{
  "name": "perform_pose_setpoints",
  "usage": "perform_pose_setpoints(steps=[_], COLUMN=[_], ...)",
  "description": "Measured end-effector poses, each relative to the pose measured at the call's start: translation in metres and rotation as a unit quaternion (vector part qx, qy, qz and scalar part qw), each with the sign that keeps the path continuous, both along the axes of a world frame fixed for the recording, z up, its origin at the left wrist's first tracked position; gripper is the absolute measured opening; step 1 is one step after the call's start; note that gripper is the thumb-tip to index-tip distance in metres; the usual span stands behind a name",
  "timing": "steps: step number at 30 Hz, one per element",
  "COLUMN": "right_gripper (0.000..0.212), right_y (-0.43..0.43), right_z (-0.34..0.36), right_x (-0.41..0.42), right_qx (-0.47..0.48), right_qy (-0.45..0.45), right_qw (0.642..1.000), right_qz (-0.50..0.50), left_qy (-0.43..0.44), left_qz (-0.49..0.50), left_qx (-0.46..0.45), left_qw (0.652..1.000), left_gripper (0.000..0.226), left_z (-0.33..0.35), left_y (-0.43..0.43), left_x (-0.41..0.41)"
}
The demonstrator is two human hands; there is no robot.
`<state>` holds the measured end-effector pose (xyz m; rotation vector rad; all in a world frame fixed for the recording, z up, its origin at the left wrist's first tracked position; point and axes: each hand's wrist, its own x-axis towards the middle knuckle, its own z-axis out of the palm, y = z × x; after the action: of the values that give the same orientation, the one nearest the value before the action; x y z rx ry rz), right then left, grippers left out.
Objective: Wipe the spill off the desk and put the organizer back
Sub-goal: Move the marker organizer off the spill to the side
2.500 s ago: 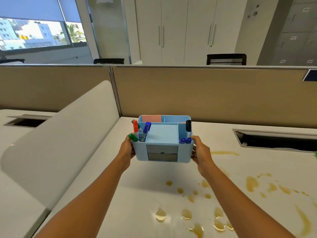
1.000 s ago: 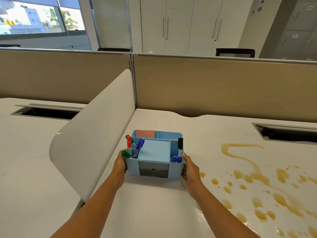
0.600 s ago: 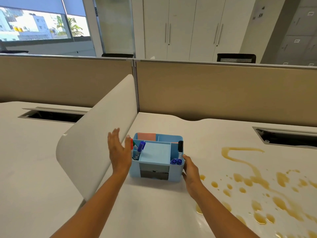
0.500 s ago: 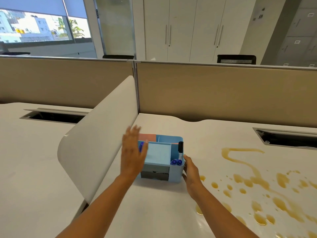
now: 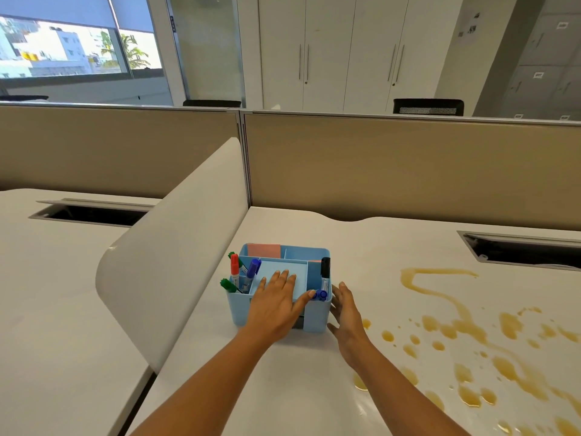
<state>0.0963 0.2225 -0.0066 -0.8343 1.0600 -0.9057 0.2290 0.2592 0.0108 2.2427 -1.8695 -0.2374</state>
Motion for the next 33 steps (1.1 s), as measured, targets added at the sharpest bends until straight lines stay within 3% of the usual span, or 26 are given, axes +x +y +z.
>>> perform_pose_setpoints(steps=[6,10,21,25,29,31,33], right_gripper=[0.046,0.046,0.030,0.026,0.025,0.026,0.027], right_y=[0.002,0.005,0.015,0.016,0.018,0.018,0.019], right_z=[0.002,0.005,0.005,0.002,0.003,0.003,0.003], right_x=[0.003,0.010,0.048,0.060,0.066,0.068,0.071], right_qx=[0.007,0.012,0.018,0.008,0.003,0.000,-0.005], right_qy=[-0.007,-0.011,-0.019,-0.016,-0.016,-0.018,-0.016], right_qw=[1.000,1.000,0.999,0.999,0.998,0.998,0.998], right_qz=[-0.004,0.004,0.038,0.050,0.058,0.063,0.067], left_qy=[0.004,0.001,-0.003,-0.011,-0.009,-0.011,-0.009], left_qz=[-0.003,0.000,0.024,0.030,0.037,0.041,0.044], left_qx=[0.004,-0.001,-0.013,-0.005,-0.020,-0.022,-0.024], left_qw=[1.000,1.000,1.000,0.999,0.999,0.999,0.999], left_gripper=[0.087,0.067,0.061,0.072,0.060,0.069,0.103], left_z=[0.002,-0.001,-0.003,-0.003,-0.005,-0.004,-0.002], left_y=[0.002,0.003,0.012,0.016,0.016,0.018,0.020], left_x=[0.002,0.012,0.048,0.059,0.066,0.068,0.069])
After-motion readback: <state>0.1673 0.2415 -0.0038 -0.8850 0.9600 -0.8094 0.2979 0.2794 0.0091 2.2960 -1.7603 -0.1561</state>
